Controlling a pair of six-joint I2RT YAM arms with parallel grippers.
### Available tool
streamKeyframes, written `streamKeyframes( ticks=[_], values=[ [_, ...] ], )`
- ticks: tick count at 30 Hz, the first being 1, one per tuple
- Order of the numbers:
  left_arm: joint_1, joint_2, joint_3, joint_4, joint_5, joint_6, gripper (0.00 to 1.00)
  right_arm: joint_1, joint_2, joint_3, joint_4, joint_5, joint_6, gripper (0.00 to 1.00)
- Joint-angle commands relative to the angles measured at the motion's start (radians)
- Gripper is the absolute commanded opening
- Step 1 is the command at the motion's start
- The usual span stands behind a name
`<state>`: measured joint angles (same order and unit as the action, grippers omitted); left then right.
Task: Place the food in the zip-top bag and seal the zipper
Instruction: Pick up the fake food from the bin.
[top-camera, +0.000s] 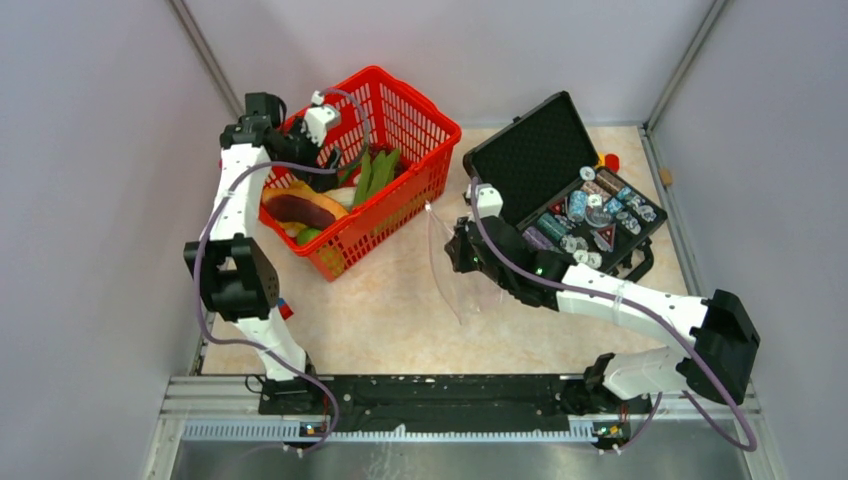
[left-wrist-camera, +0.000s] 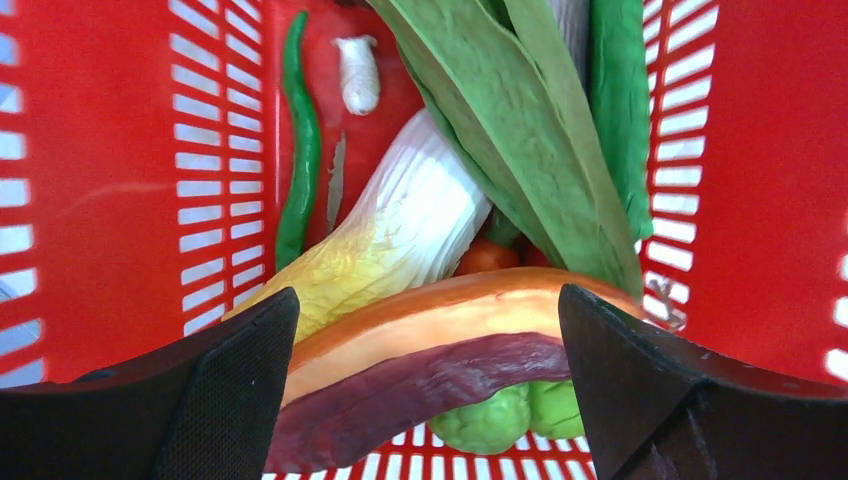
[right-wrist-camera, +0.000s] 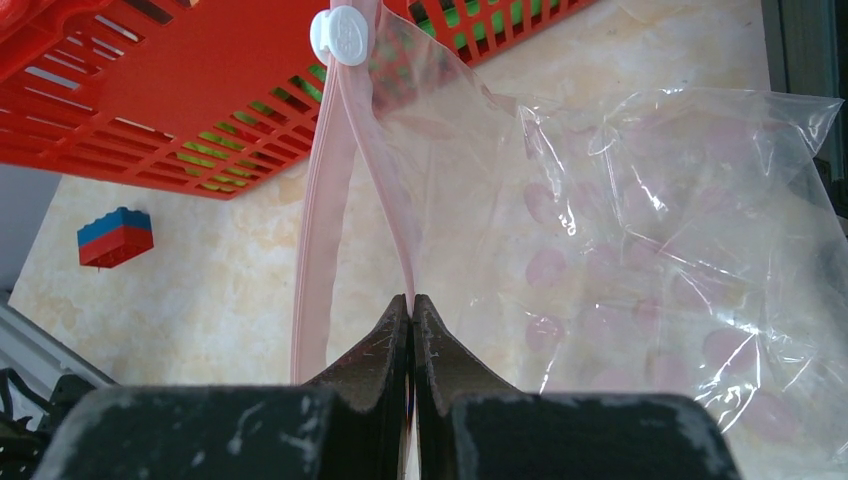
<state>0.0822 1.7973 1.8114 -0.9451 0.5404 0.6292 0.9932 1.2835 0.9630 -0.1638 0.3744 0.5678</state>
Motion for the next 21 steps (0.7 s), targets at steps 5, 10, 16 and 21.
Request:
streamKeyframes(
  ticks=[5,10,16,21],
  values=[
    [-0.003,0.101,-0.038,-0.071,0.011,0.378,0.99,-0.007,-0.005,0.031,0.035,-0.03,-0.027,0.0],
    [-0.002,0.209,0.069,-0.187,0.077,0.47,0.99,-0.006,0.018,0.058,0.017,-0.051,-0.037,0.0],
    [-0.004,0.277,0.109,-0.288,0.095,0.546,0.99,-0.006,0.026,0.072,0.013,-0.075,-0.055,0.0],
    [-0.002,0.266,0.127,-0.361,0.201,0.524,0.99,-0.007,0.042,0.08,0.015,-0.069,-0.065,0.0]
  ],
)
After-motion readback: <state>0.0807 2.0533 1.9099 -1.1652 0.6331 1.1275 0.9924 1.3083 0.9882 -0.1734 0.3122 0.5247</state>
